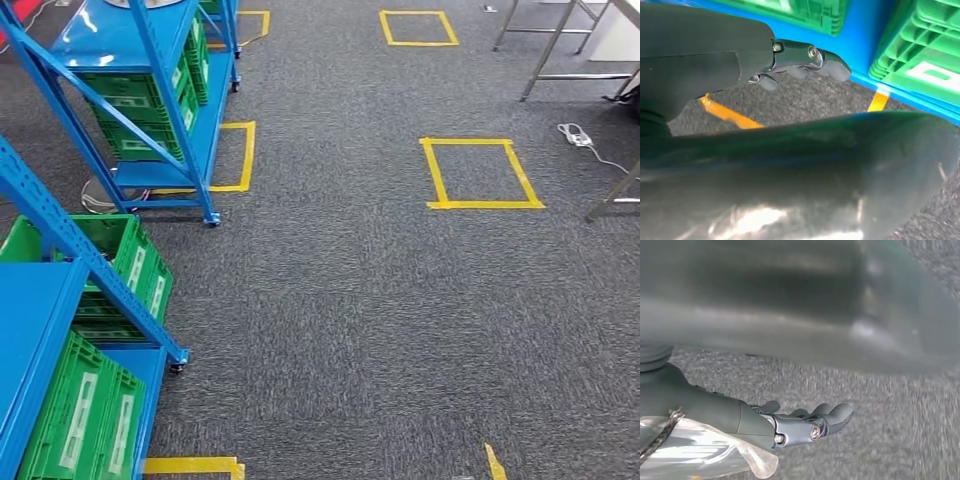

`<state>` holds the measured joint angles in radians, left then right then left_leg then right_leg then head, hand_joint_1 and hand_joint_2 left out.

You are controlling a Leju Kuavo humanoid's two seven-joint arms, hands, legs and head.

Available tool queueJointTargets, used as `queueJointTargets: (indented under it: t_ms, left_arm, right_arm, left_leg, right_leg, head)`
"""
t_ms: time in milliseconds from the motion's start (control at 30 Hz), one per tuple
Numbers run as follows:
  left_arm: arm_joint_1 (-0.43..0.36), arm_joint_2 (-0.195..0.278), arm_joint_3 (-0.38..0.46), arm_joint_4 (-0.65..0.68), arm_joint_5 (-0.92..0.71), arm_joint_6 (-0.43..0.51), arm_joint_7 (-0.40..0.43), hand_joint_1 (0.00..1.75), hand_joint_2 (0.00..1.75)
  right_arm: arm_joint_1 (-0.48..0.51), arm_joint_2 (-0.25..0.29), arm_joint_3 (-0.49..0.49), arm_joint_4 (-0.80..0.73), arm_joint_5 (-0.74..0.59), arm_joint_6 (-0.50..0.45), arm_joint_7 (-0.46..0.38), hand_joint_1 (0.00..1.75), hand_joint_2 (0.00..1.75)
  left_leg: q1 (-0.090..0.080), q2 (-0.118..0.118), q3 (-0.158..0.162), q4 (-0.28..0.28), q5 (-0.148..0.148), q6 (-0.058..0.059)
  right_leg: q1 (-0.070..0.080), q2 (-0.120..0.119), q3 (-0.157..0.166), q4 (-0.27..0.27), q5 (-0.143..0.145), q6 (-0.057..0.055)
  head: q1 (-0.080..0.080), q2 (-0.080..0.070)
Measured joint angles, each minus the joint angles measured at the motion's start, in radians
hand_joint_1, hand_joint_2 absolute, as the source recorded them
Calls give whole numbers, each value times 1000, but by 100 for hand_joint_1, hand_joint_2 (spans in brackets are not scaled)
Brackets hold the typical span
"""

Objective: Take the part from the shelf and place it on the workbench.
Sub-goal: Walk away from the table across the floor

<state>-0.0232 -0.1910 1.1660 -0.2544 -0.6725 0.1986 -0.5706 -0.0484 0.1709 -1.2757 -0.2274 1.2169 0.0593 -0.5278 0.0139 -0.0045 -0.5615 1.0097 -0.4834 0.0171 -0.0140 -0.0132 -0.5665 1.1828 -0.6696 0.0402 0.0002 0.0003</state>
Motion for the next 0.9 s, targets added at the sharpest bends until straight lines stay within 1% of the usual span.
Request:
queueJointTargets:
  t_ms: [33, 67, 100, 133, 167, 200, 233, 267, 300, 333, 367, 400, 433, 467, 500, 533, 567, 600, 633, 667, 700, 733, 767, 800, 867, 900]
  left_arm:
    - [0, 0, 0, 0, -1, 0, 0, 0, 0]
    - [0, 0, 0, 0, -1, 0, 0, 0, 0]
    - [0, 0, 0, 0, -1, 0, 0, 0, 0]
    - [0, 0, 1, 0, -1, 0, 0, 0, 0]
    - [0, -1, 1, 0, -1, 0, 0, 0, 0]
    - [-1, -1, 1, 0, -1, 0, 0, 0, 0]
    - [-2, -2, 1, 0, -1, 0, 0, 0, 0]
    - [-2, -3, 1, 0, -2, 0, 0, 0, 0]
    - [-1, -4, 1, 0, -2, 0, 0, 0, 0]
    - [1, -4, 1, 0, -3, 0, 0, 0, 0]
    - [3, -4, 2, 0, -4, 0, 0, 0, 0]
    - [3, -3, 3, 0, -4, 0, 0, 0, 0]
    - [2, -3, 3, 0, -4, 0, 0, 0, 0]
    - [0, -2, 4, 0, -4, 0, 0, 0, 0]
    - [-1, -2, 4, 0, -4, 0, 0, 0, 0]
    - [-3, -2, 5, 0, -5, 0, 0, 0, 0]
    - [-2, -2, 6, 0, -6, 0, 0, 0, 0]
    - [-1, -2, 6, 0, -6, 0, 0, 0, 0]
    - [0, -1, 7, 0, -7, 0, 0, 0, 0]
    - [1, 0, 7, 0, -7, 0, 0, 0, 0]
    - [1, 0, 8, 0, -7, 0, 0, 0, 0]
    - [0, 1, 8, 0, -7, 0, 0, 0, 0]
    - [-1, 1, 8, 0, -7, 0, 0, 0, 0]
    - [-1, 2, 8, 0, -7, 0, -1, 0, 0]
    - [1, 3, 9, 0, -7, 0, -1, 0, 0]
    - [2, 3, 9, 0, -7, -1, -1, 0, 0]
  right_arm:
    - [2, 0, 0, 0, 0, 0, 0, 0, 0]
    - [4, 0, 0, 0, 0, 0, 0, 0, 0]
    - [5, 0, 0, 0, 0, 0, 0, 0, 0]
    - [5, 0, 0, 0, 0, 0, 0, 0, 0]
    - [6, 0, 0, 0, 0, 0, 0, 0, 0]
    - [6, -1, 0, 0, 0, 1, 0, 0, 0]
    - [5, -2, 0, 0, 0, 1, 0, 0, 0]
    - [5, -3, 0, 0, 0, 1, 0, 0, 0]
    - [5, -4, 0, 0, 0, 1, 0, 0, 0]
    - [4, -4, 0, 0, 0, 1, 0, 0, 0]
    - [3, -4, 0, 0, 0, 1, 0, 0, 0]
    - [3, -4, 0, 0, 0, 1, 0, 0, 0]
    - [3, -4, 0, 0, 0, 1, 0, 0, 0]
    - [5, -4, 0, 0, 0, 2, 0, 0, 0]
    - [7, -4, 0, 0, 0, 2, 0, 0, 0]
    - [8, -4, 0, 0, 0, 2, 0, 0, 0]
    - [9, -4, 0, 0, 1, 3, 0, 0, 0]
    - [9, -4, 0, 0, 1, 3, 0, 0, 0]
    - [8, -4, 0, 0, 1, 3, 0, 0, 0]
    - [7, -4, 0, 0, 2, 4, 0, 0, 0]
    - [6, -4, 0, 0, 2, 4, 0, 0, 0]
    - [5, -4, 0, 0, 3, 4, 0, 0, 0]
    - [4, -3, 0, 0, 3, 4, 0, 0, 0]
    - [2, -3, 0, 0, 3, 4, 0, 0, 0]
    - [-2, -3, 0, 0, 3, 4, 0, 0, 0]
    - [-4, -3, 0, 0, 3, 4, 0, 0, 0]
  left_leg:
    - [-2, -12, 0, 0, 0, 2]
    - [-5, -26, 0, 0, -1, 3]
    - [-7, -40, 2, 0, -1, 3]
    - [-8, -54, 4, 0, -1, 4]
    - [-8, -68, 6, 0, -2, 3]
    - [-9, -81, 7, 1, -2, 2]
    - [-9, -94, 5, 2, -3, -1]
    - [-7, -106, 1, 3, -2, -6]
    - [-6, -117, -4, 2, 1, -12]
    - [-3, -129, -7, 1, 4, -19]
    - [-2, -128, -10, 2, 3, -25]
    - [-4, -110, -15, 14, -7, -30]
    - [-5, -83, -28, 44, -28, -35]
    - [-6, -49, -50, 95, -58, -38]
    - [-7, -23, -81, 161, -92, -42]
    - [-6, -12, -111, 225, -118, -46]
    - [-5, -6, -130, 268, -130, -48]
    - [-4, -3, -132, 276, -122, -50]
    - [-4, 2, -113, 243, -97, -50]
    - [-4, 9, -79, 181, -61, -49]
    - [-6, 27, -39, 107, -33, -46]
    - [-9, 44, -7, 46, -13, -39]
    - [-12, 55, 13, 9, -5, -33]
    - [-16, 61, 20, -8, -5, -25]
    - [-19, 44, 18, -12, -2, -13]
    - [-18, 35, 19, -16, 1, -7]
  right_leg:
    - [1, 7, -39, 69, -20, -2]
    - [2, 11, -66, 109, -21, -6]
    - [4, 13, -74, 106, 0, -11]
    - [5, 18, -62, 60, 40, -16]
    - [6, 37, -36, -12, 87, -22]
    - [6, 62, -10, -82, 122, -28]
    - [6, 83, 13, -140, 143, -30]
    - [6, 99, 28, -171, 149, -32]
    - [7, 100, 34, -179, 144, -32]
    - [8, 91, 39, -186, 145, -33]
    - [7, 79, 43, -190, 148, -37]
    - [7, 66, 47, -196, 151, -41]
    - [6, 51, 51, -202, 153, -45]
    - [6, 34, 54, -205, 154, -48]
    - [8, 18, 55, -206, 152, -51]
    - [10, 1, 56, -206, 150, -53]
    - [11, -15, 57, -205, 148, -54]
    - [12, -30, 59, -205, 146, -54]
    - [12, -43, 61, -205, 144, -53]
    - [12, -55, 65, -205, 141, -52]
    - [13, -66, 69, -205, 138, -50]
    - [15, -76, 70, -204, 135, -46]
    - [16, -83, 71, -204, 131, -42]
    - [17, -91, 74, -204, 129, -37]
    - [16, -104, 82, -207, 127, -26]
    - [15, -101, 84, -205, 122, -20]
  head:
    - [1, 0]
    - [0, 0]
    - [0, 0]
    - [0, 0]
    - [0, 0]
    - [0, 0]
    - [0, 0]
    - [1, 0]
    - [1, 0]
    - [2, 0]
    - [2, 0]
    - [0, 0]
    - [-2, 0]
    - [-4, 0]
    - [-6, 0]
    - [-6, 0]
    - [-6, 0]
    - [-6, 0]
    - [-6, 0]
    - [-6, 0]
    - [-6, 0]
    - [-5, 0]
    - [-5, 0]
    - [-5, 0]
    - [-5, 0]
    - [-5, 0]
